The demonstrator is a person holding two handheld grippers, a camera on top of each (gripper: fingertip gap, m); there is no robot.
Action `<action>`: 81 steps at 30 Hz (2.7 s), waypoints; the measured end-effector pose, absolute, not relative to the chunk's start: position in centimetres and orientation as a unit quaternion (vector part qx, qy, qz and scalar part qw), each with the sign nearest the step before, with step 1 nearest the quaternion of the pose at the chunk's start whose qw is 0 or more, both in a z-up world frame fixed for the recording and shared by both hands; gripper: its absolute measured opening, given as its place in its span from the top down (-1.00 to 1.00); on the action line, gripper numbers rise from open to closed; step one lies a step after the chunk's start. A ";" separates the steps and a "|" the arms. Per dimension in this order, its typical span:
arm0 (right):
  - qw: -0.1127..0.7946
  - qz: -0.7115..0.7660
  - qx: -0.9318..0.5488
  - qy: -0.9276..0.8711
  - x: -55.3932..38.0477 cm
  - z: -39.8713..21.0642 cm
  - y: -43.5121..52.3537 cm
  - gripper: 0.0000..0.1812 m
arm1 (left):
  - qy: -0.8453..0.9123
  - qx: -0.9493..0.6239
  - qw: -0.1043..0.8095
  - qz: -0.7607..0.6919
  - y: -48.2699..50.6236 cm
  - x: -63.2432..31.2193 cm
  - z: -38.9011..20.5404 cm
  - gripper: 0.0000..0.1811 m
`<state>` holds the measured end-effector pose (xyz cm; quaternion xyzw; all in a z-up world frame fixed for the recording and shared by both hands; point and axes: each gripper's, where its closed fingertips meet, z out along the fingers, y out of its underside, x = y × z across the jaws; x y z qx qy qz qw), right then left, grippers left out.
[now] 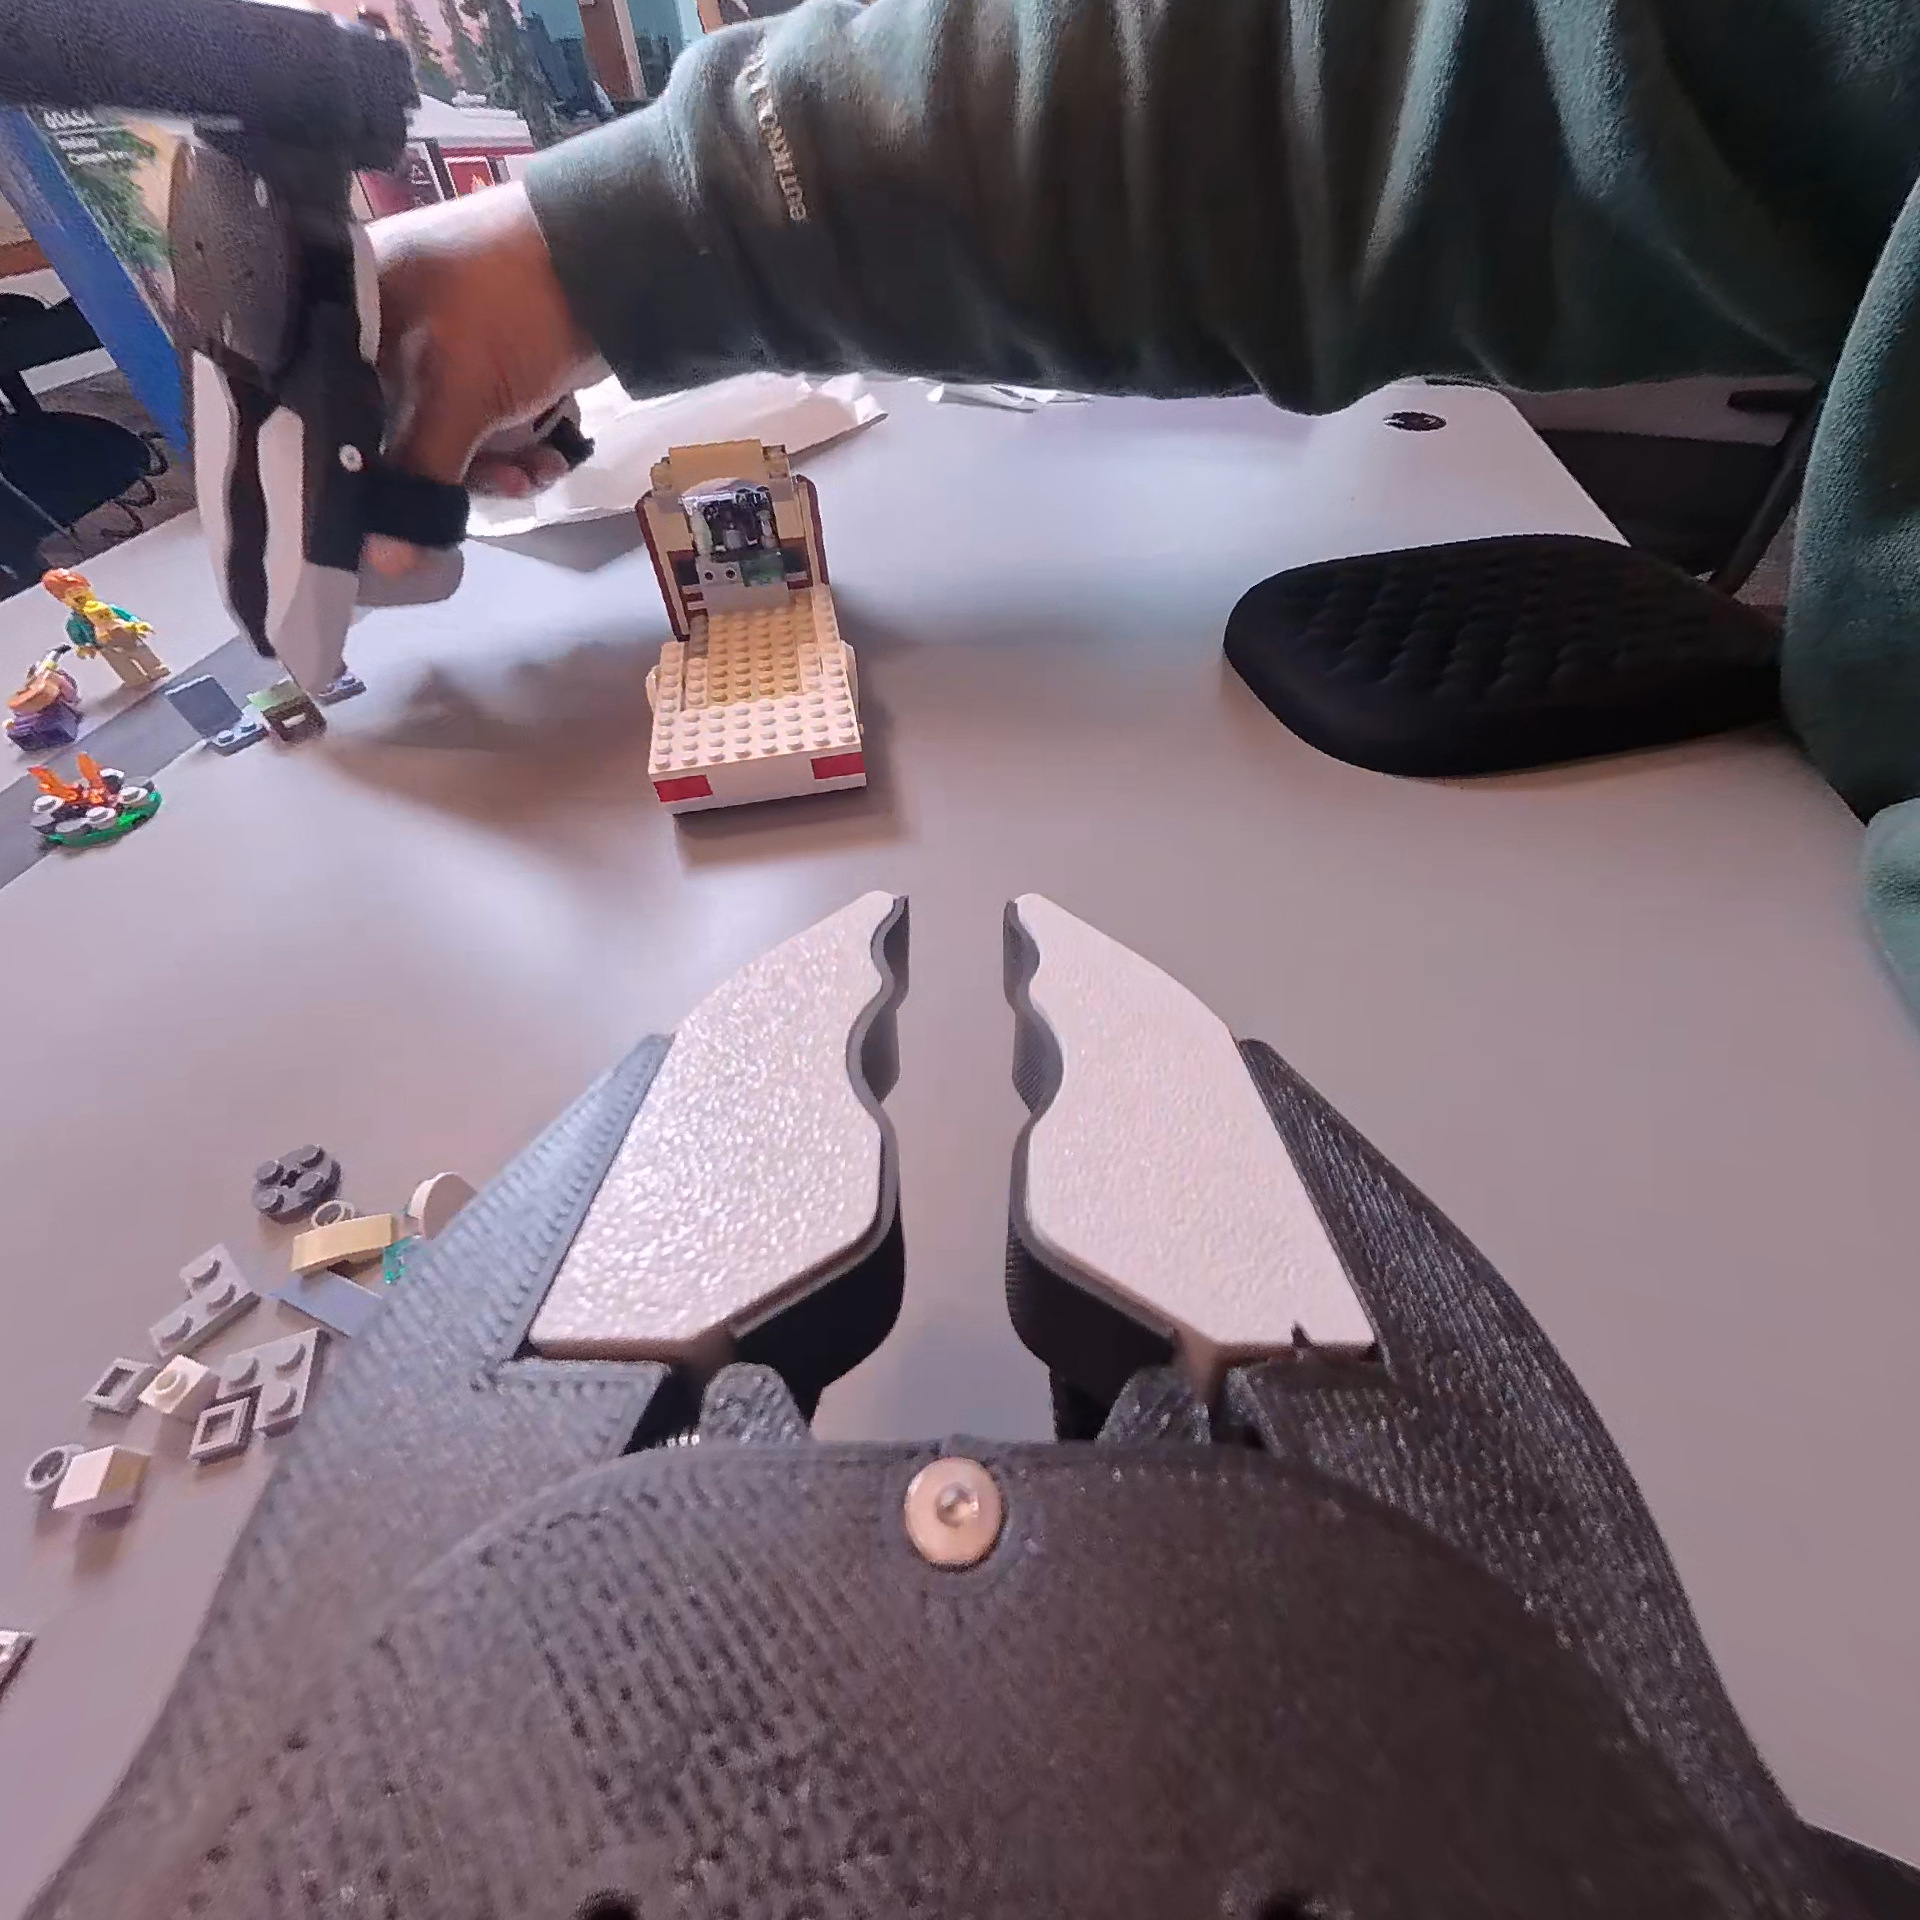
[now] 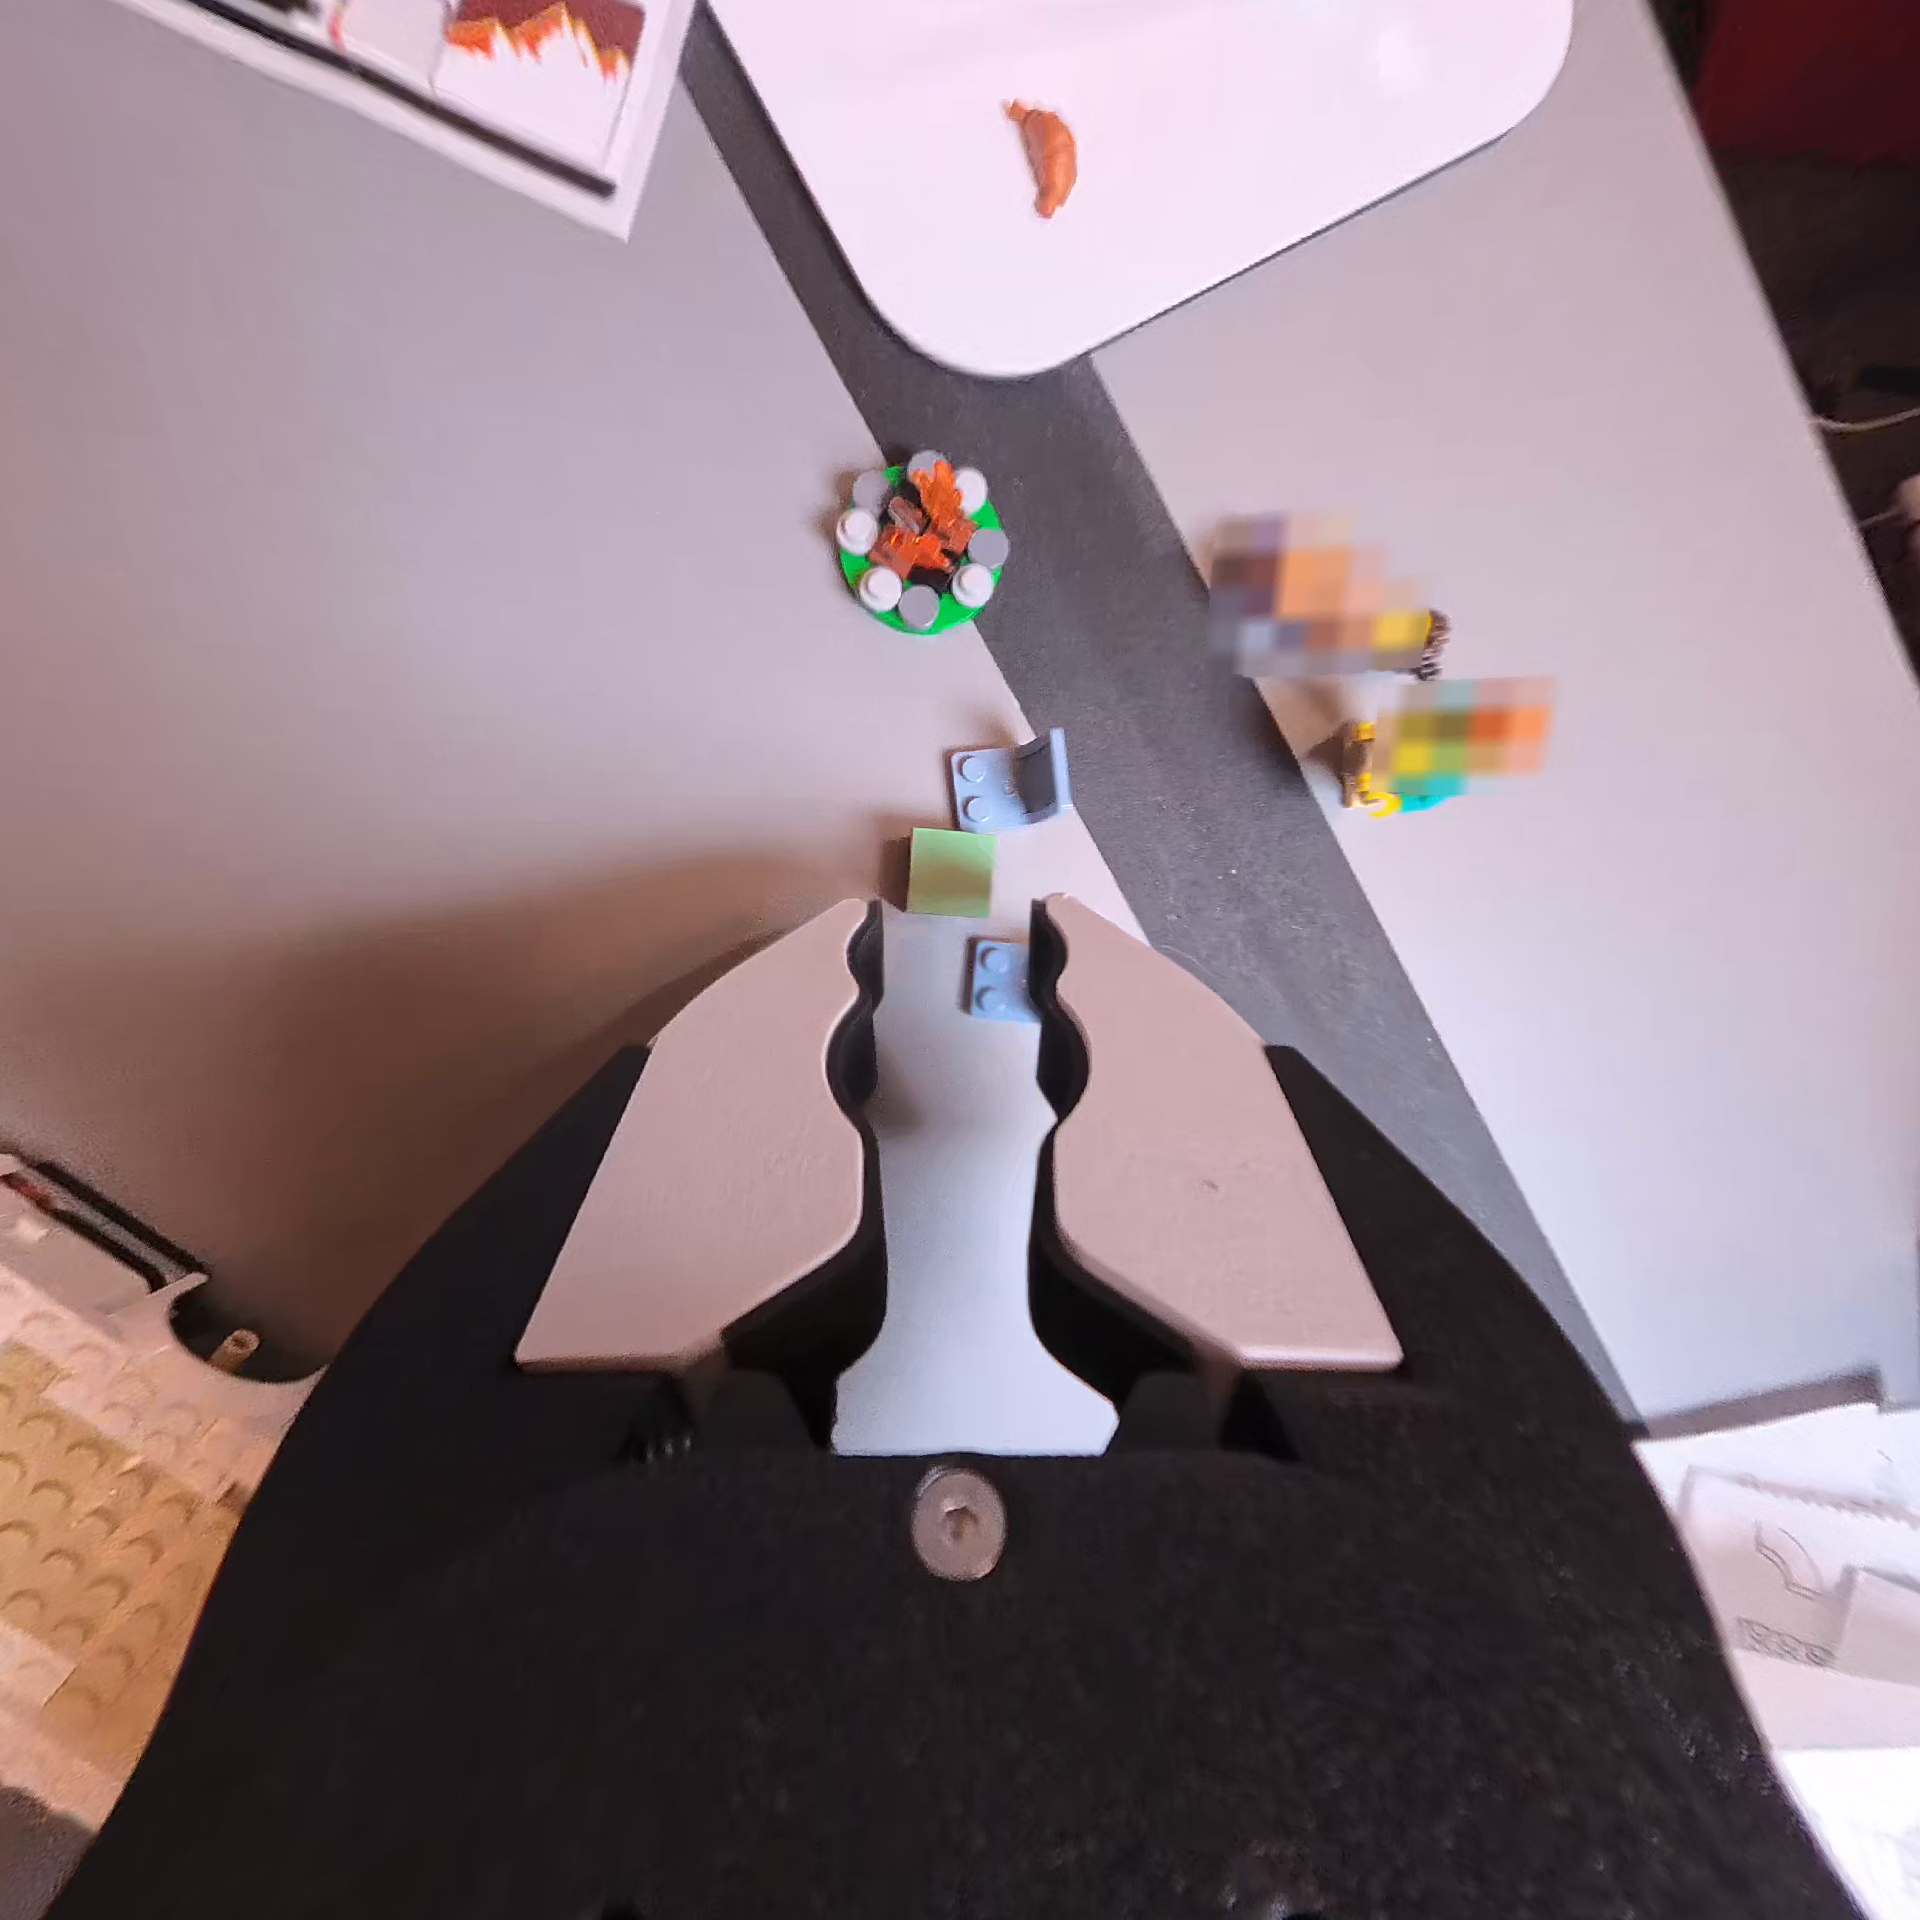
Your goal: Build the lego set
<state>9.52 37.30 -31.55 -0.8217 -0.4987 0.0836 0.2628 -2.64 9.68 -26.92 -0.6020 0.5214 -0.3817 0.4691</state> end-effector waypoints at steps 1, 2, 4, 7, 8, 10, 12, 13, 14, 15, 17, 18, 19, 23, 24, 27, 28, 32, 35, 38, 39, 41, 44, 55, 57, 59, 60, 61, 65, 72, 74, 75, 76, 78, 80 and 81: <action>0.271 0.088 -0.822 -0.493 9.7 -30.9 37.5 0.71 | 0.521 -0.603 0.468 -0.382 9.7 -2.6 -26.9 0.81; 0.278 0.090 -0.824 -0.486 10.0 -30.2 37.7 0.70 | 0.521 -0.603 0.468 -0.383 9.7 -2.6 -27.0 0.81; 0.276 0.086 -0.831 -0.475 10.9 -29.7 38.3 0.68 | 0.521 -0.603 0.466 -0.383 9.7 -2.6 -27.0 0.82; 0.237 0.088 -0.843 -0.475 12.0 -31.0 38.2 0.55 | 0.521 -0.603 0.467 -0.384 9.7 -2.6 -26.9 0.82; 0.223 0.092 -0.844 -0.479 12.0 -31.6 38.1 0.52 | 0.520 -0.603 0.467 -0.384 9.7 -2.6 -26.9 0.82; 0.211 0.089 -0.843 -0.488 12.0 -32.5 38.0 0.52 | 0.520 -0.604 0.467 -0.384 9.7 -2.6 -26.9 0.82; 0.211 0.087 -0.839 -0.493 11.6 -32.9 38.2 0.67 | 0.518 -0.604 0.466 -0.386 9.7 -2.7 -26.9 0.82; 0.209 0.089 -0.839 -0.494 11.5 -33.1 38.2 0.73 | 0.517 -0.604 0.466 -0.387 9.8 -2.7 -26.9 0.82; 0.206 0.090 -0.840 -0.494 11.4 -33.2 38.1 0.78 | 0.516 -0.605 0.466 -0.388 9.8 -2.7 -26.9 0.82; 0.202 0.090 -0.841 -0.494 11.4 -33.2 38.0 0.78 | 0.515 -0.605 0.466 -0.389 9.8 -2.7 -26.8 0.82; 0.193 0.085 -0.843 -0.495 11.9 -33.2 37.7 0.78 | 0.514 -0.605 0.465 -0.391 9.8 -2.7 -26.8 0.82; 0.186 0.083 -0.846 -0.493 12.2 -33.2 37.5 0.78 | 0.514 -0.605 0.465 -0.391 9.8 -2.7 -26.8 0.82; 0.181 0.082 -0.849 -0.490 12.5 -33.3 37.2 0.78 | 0.515 -0.605 0.465 -0.391 9.8 -2.7 -26.8 0.82; 0.196 0.076 -0.853 -0.477 13.2 -33.0 37.3 0.61 | 0.516 -0.606 0.465 -0.389 9.8 -2.7 -26.9 0.83; 0.204 0.080 -0.850 -0.478 12.9 -32.7 37.3 0.57 | 0.516 -0.605 0.465 -0.389 9.8 -2.7 -26.9 0.83; 0.216 0.101 -0.842 -0.483 11.6 -31.4 37.5 0.57 | 0.516 -0.606 0.465 -0.388 9.8 -2.7 -26.9 0.83; 0.212 0.102 -0.841 -0.487 11.2 -31.3 37.5 0.57 | 0.516 -0.606 0.464 -0.388 9.8 -2.7 -26.9 0.83; 0.178 0.085 -0.837 -0.511 9.8 -32.0 37.7 0.59 | 0.515 -0.606 0.464 -0.390 9.8 -2.7 -26.9 0.83; 0.154 0.072 -0.839 -0.517 9.3 -32.7 37.8 0.80 | 0.516 -0.606 0.463 -0.391 9.8 -2.7 -26.9 0.84; 0.139 0.063 -0.833 -0.532 9.3 -33.0 37.3 0.82 | 0.516 -0.606 0.462 -0.392 9.8 -2.7 -26.9 0.84; 0.135 0.061 -0.833 -0.533 9.5 -33.0 37.2 0.82 | 0.515 -0.606 0.462 -0.392 9.8 -2.7 -26.9 0.84; 0.129 0.054 -0.833 -0.536 10.2 -32.9 37.1 0.82 | 0.514 -0.606 0.461 -0.394 9.8 -2.7 -26.8 0.84; 0.131 0.053 -0.832 -0.536 10.8 -32.9 37.1 0.78 | 0.514 -0.607 0.460 -0.394 9.8 -2.7 -26.9 0.84; 0.157 0.057 -0.828 -0.536 8.7 -31.8 39.5 0.73 | 0.513 -0.607 0.459 -0.397 9.8 -2.7 -26.8 0.85; 0.149 0.053 -0.825 -0.543 8.5 -32.3 39.9 0.82 | 0.514 -0.606 0.459 -0.397 9.8 -2.7 -26.8 0.85; 0.144 0.057 -0.816 -0.556 8.0 -32.6 39.9 0.97 | 0.513 -0.606 0.459 -0.398 9.8 -2.7 -26.8 0.85; 0.143 0.061 -0.809 -0.567 7.8 -32.6 39.7 0.97 | 0.513 -0.606 0.459 -0.398 9.8 -2.7 -26.8 0.85; 0.141 0.062 -0.802 -0.577 7.7 -32.5 39.4 0.98 | 0.512 -0.606 0.459 -0.399 9.8 -2.8 -26.8 0.85; 0.147 0.041 -0.772 -0.618 7.8 -32.3 39.0 0.98 | 0.508 -0.609 0.456 -0.404 9.9 -2.8 -26.8 0.85; 0.206 0.056 -0.751 -0.625 7.2 -30.0 38.3 0.81 | 0.507 -0.610 0.460 -0.400 10.0 -2.8 -26.8 0.85; 0.251 0.071 -0.754 -0.603 6.9 -28.1 37.5 0.78 | 0.508 -0.609 0.461 -0.398 10.0 -2.8 -26.8 0.85; 0.276 0.072 -0.762 -0.581 6.9 -27.0 37.1 0.78 | 0.509 -0.609 0.461 -0.398 9.9 -2.8 -26.8 0.85; 0.300 0.070 -0.774 -0.552 7.0 -26.0 36.5 0.78 | 0.509 -0.609 0.461 -0.397 9.9 -2.8 -26.8 0.85; 0.353 0.090 -0.798 -0.481 6.6 -23.9 34.6 0.78 | 0.509 -0.610 0.462 -0.394 10.0 -2.8 -26.8 0.86; 0.392 0.122 -0.822 -0.395 6.1 -22.4 32.3 0.79 | 0.506 -0.609 0.466 -0.394 10.0 -2.7 -26.7 0.88; 0.403 0.126 -0.831 -0.362 5.9 -22.3 31.3 0.79 | 0.505 -0.609 0.468 -0.394 10.0 -2.6 -26.7 0.88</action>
